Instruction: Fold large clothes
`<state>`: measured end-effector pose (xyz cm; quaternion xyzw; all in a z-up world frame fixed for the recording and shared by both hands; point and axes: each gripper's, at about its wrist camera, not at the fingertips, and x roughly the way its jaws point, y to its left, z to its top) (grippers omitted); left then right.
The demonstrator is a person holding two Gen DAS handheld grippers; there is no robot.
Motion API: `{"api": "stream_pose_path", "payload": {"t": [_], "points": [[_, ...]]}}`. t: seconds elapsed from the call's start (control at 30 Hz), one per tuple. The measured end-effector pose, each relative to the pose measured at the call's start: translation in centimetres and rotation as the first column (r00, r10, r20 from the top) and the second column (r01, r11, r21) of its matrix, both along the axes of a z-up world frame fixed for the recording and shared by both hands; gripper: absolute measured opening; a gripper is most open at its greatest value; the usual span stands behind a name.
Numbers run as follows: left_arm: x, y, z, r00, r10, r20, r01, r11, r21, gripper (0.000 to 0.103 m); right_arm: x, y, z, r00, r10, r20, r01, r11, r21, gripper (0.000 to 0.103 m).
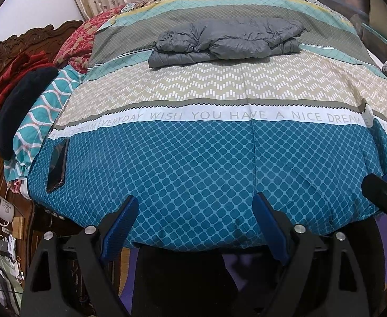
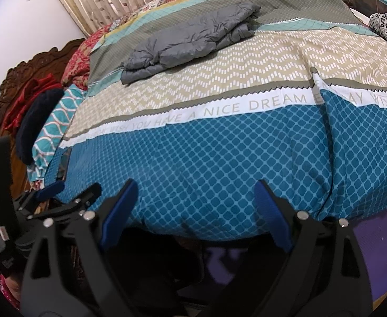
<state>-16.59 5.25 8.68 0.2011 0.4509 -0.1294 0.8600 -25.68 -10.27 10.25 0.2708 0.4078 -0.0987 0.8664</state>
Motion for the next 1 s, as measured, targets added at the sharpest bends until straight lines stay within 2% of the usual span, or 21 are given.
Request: {"api": "stream_pose_path", "payload": {"t": [1.0], "points": [[-0.09, -0.44, 0.21, 1.000, -0.014, 0.010, 0.014, 1.000, 0.010, 0.053, 0.11, -0.50, 0.15, 1.000, 0.004, 0.002, -0.004, 1.000, -0.005, 0.086]]}}
